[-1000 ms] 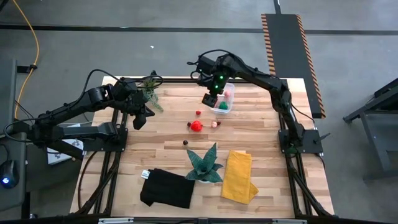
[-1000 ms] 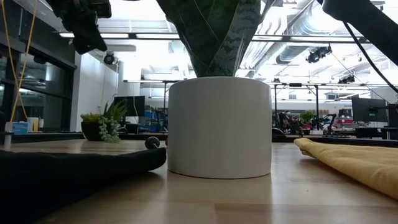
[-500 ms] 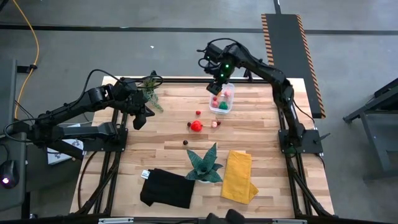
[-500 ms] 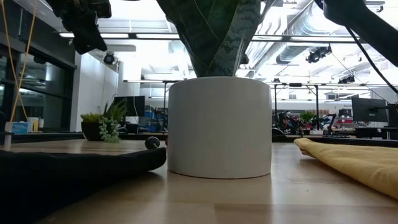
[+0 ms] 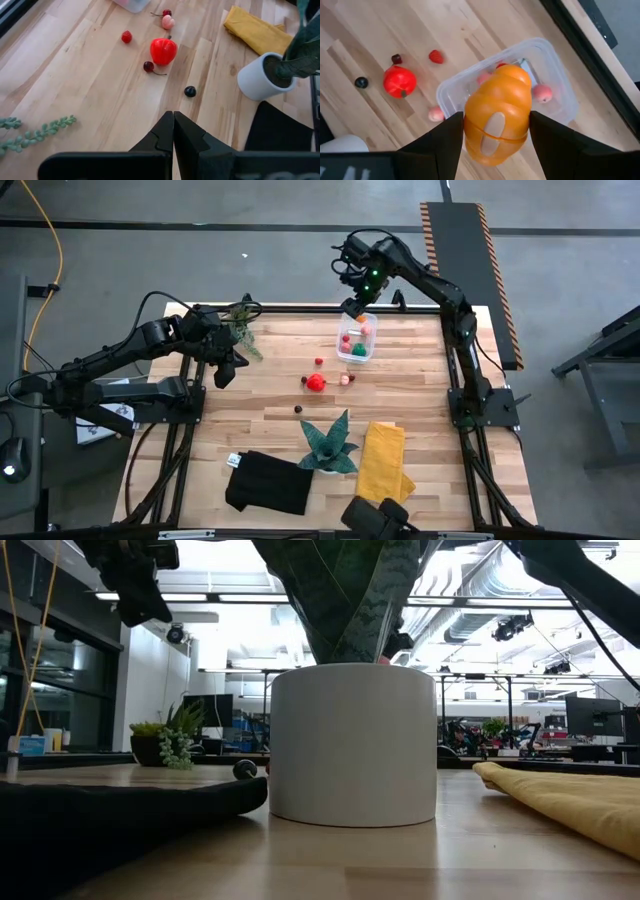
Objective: Pick and placing Produce into tupperware
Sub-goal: Put the croissant into the transparent container
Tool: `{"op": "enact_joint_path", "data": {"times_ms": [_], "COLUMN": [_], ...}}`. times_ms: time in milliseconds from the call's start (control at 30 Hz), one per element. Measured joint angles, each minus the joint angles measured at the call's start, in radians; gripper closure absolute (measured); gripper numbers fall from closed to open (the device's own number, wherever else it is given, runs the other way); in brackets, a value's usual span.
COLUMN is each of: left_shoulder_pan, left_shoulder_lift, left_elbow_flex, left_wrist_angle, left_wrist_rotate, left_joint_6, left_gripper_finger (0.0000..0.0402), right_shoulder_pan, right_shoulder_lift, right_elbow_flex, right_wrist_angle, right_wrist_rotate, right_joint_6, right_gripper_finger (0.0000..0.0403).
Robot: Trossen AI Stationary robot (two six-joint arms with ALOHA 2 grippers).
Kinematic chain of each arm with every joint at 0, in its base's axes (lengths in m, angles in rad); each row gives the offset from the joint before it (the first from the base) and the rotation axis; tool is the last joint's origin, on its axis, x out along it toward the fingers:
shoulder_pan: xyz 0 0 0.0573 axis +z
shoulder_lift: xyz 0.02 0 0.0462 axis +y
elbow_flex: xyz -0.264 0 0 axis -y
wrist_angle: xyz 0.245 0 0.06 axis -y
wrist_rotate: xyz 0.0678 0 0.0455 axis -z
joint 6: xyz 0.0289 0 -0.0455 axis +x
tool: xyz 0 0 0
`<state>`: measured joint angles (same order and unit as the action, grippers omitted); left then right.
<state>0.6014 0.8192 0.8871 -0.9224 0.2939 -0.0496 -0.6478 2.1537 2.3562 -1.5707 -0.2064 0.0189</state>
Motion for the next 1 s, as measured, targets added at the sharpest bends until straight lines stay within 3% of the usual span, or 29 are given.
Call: {"op": "enact_joint_path", "data": {"times_ms": [1000], "left_shoulder_pan": [0.000], "left_shoulder_lift": [0.000], "left_elbow_flex": [0.000], "left_wrist_angle": [0.000], "left_wrist_rotate": [-0.052], "left_joint_6": [-0.001], "left_gripper_finger": [0.0401], "right_shoulder_pan": [-0.078], "right_shoulder_lift": [0.000], "right_elbow_flex": [-0.009], "right_wrist_angle": [0.000], "right_wrist_rotate": [0.016], "right_joint_6": [-0.025], "right_gripper_finger": [0.0194]}}
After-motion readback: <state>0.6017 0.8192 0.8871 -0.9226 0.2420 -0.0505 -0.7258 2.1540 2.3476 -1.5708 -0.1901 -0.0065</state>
